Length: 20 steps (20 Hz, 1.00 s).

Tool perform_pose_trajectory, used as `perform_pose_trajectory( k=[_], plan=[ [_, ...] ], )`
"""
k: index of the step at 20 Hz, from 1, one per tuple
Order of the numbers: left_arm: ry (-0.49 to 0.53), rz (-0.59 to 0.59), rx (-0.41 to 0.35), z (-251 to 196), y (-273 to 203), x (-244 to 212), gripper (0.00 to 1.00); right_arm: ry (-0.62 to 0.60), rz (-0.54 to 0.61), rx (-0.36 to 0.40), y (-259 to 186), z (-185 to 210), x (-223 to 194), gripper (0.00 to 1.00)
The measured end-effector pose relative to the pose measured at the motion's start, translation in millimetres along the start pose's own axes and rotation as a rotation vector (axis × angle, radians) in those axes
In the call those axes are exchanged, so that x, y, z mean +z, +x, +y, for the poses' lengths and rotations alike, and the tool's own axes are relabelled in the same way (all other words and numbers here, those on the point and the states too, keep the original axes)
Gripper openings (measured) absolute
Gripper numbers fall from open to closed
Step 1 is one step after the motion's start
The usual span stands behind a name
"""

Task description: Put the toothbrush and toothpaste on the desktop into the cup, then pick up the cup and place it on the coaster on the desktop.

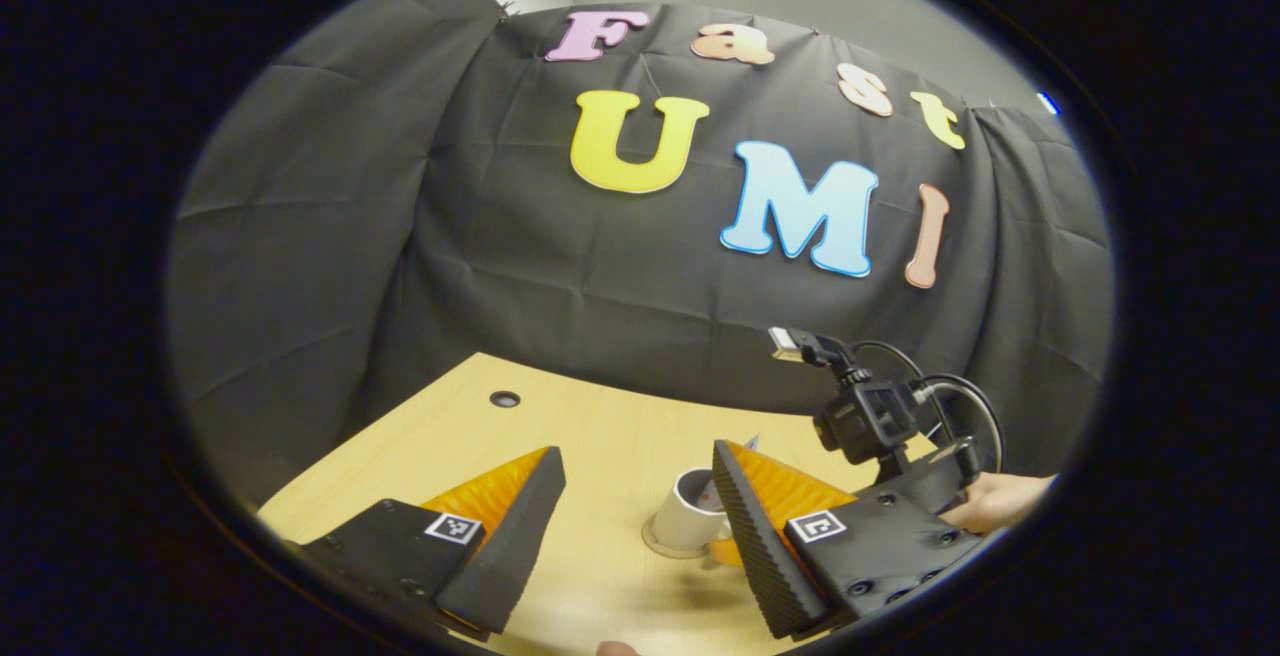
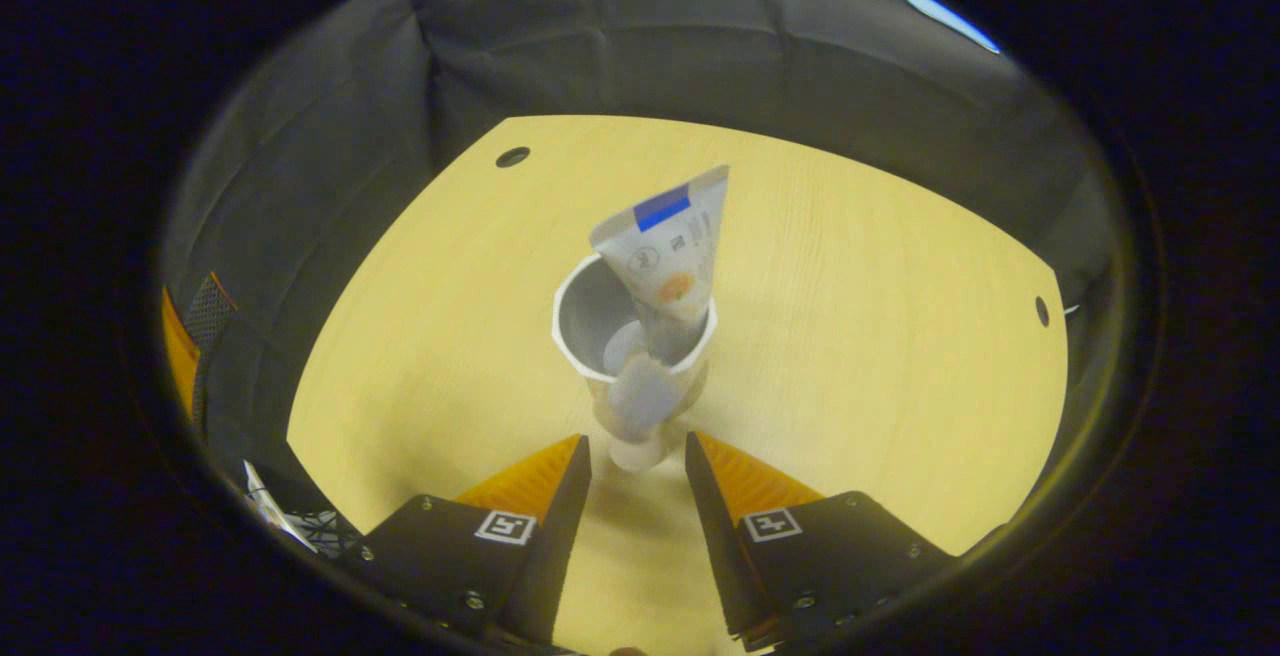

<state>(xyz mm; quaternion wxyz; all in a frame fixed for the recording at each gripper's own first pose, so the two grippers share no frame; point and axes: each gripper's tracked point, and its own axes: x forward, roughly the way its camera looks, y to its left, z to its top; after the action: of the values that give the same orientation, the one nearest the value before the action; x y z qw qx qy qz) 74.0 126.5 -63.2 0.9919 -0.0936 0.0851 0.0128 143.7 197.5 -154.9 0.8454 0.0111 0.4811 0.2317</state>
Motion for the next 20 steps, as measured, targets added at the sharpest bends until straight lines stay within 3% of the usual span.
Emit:
perform_pose_trajectory(
  k=[2, 8, 12, 20],
  plan=[
    [0.004, -0.009, -0.010, -7, -2, 4, 0.92, 0.014, -0.011, -0.007, -7, -6, -7, 0.61],
    [0.015, -0.028, -0.048, -38, -5, 12, 0.95, 0.079, -0.077, -0.031, -33, -29, -16, 0.60],
    [0.017, -0.036, -0.080, -62, -7, 14, 0.95, 0.127, -0.151, -0.085, -67, -56, -21, 0.60],
    [0.047, -0.058, -0.123, -102, -14, 27, 0.95, 0.178, -0.450, -0.206, -136, -106, -15, 0.60]
  ],
)
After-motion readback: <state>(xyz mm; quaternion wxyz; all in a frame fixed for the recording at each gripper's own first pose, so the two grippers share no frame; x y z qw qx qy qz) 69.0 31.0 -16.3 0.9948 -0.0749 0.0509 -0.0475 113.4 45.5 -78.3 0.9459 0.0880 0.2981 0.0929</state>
